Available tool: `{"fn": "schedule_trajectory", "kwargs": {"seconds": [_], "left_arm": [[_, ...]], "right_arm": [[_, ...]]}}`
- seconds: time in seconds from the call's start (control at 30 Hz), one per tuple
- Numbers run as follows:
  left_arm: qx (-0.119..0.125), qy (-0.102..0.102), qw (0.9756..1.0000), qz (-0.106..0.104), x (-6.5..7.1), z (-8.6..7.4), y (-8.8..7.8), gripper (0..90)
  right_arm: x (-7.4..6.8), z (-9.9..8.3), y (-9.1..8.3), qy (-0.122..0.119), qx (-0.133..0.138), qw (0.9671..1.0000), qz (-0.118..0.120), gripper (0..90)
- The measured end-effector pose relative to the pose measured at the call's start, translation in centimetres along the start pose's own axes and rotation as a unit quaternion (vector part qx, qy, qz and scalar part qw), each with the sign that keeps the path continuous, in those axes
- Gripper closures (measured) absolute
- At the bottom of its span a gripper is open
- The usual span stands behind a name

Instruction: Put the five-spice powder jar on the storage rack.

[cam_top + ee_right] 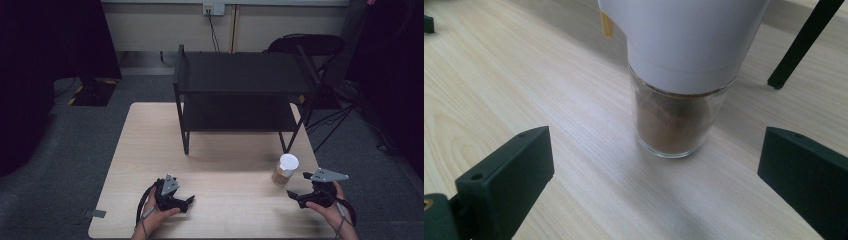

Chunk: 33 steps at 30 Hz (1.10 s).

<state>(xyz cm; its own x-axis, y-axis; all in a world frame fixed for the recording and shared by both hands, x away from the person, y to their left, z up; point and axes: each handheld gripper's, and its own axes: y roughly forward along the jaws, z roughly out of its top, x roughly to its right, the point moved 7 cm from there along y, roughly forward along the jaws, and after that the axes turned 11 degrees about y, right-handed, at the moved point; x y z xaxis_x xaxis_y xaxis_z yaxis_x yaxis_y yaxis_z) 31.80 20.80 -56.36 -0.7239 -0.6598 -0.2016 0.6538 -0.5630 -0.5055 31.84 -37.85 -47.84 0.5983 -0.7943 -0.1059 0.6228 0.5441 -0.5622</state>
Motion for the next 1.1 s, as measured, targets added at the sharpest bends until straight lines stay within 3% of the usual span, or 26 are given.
{"fn": "schedule_trajectory", "kwargs": {"seconds": [0.47, 0.77, 1.1], "left_arm": [[0.0, 0.0, 1.0, 0.0, 0.0, 0.0, 0.0, 0.0], [0.0, 0.0, 1.0, 0.0, 0.0, 0.0, 0.0, 0.0], [0.0, 0.0, 1.0, 0.0, 0.0, 0.0, 0.0, 0.0]], "right_arm": [[-0.5, 0.2, 1.1, -0.007, -0.01, 0.9999, 0.006, 0.9], [-0.7, 0.4, 1.8, -0.005, -0.001, 0.9999, -0.011, 1.7], [-1.2, 1.3, 4.2, -0.015, 0.009, 0.9993, -0.033, 5.6]]}}
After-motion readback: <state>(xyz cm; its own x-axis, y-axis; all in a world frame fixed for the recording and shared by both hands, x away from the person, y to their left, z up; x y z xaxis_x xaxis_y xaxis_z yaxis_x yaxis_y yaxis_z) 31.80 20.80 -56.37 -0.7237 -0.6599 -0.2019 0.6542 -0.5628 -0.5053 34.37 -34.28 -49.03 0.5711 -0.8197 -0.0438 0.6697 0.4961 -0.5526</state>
